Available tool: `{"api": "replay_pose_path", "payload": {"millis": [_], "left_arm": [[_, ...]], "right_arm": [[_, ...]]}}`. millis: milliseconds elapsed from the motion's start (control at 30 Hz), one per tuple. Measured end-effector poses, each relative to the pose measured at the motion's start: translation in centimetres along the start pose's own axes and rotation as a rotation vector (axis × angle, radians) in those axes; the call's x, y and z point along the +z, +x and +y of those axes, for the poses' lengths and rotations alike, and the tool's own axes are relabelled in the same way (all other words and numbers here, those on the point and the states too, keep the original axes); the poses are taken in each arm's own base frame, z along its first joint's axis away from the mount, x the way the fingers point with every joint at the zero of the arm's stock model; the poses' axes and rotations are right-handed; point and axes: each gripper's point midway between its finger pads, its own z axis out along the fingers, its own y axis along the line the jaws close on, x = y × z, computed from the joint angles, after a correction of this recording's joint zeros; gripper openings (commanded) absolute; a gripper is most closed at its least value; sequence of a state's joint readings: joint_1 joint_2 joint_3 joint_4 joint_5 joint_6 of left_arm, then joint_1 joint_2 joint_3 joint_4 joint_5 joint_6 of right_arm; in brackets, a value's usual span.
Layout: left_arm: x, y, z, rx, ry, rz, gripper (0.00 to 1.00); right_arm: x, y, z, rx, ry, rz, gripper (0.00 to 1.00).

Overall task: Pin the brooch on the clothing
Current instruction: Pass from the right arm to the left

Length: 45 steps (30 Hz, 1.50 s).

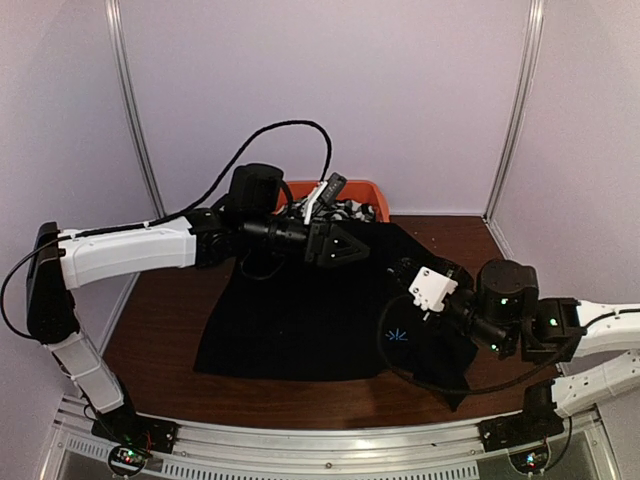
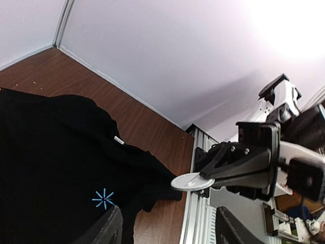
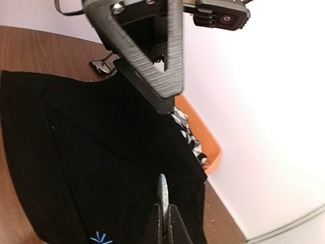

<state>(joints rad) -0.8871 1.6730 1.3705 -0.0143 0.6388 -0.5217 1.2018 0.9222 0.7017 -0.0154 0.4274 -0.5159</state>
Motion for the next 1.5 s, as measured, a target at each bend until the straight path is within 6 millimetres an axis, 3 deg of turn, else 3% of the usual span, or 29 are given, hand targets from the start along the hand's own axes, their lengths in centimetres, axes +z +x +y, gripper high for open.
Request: {"api": "replay_pose_path", "payload": {"millis": [367, 600, 867, 1133, 1267, 1500], "left_arm": [[0.6, -1.4, -0.3, -0.138, 0.044, -0.06, 0.7], [0.5, -1.9, -1.3, -0.114, 0.096, -0.069, 0.71], [1.1, -1.5, 0.4, -0.137, 0.065, -0.043, 0.7], [2.8, 0.6, 2.7, -0.254, 0.117, -0.01, 0.61], [3.4, 1.0, 2.4, -0.292, 0.176, 0.005, 0.51], [3.0, -0.4, 0.6, -0.283, 0.281, -0.031, 0.32]], "right_arm": [[1.9, 2.9, -1.3, -0.494, 0.501, 0.2, 0.0], [4.1, 4.5, 2.1, -0.916, 0.462, 0.31, 0.0], [3.2, 0.6, 0.1, -0.944, 0.531, 0.254, 0.0], [3.0, -0.4, 0.6, -0.986, 0.527, 0.215, 0.0], [3.0, -0.9, 0.4, -0.981, 0.534, 0.195, 0.0], [3.0, -1.7, 0.2, -0.97, 0.544, 0.176, 0.0]]}}
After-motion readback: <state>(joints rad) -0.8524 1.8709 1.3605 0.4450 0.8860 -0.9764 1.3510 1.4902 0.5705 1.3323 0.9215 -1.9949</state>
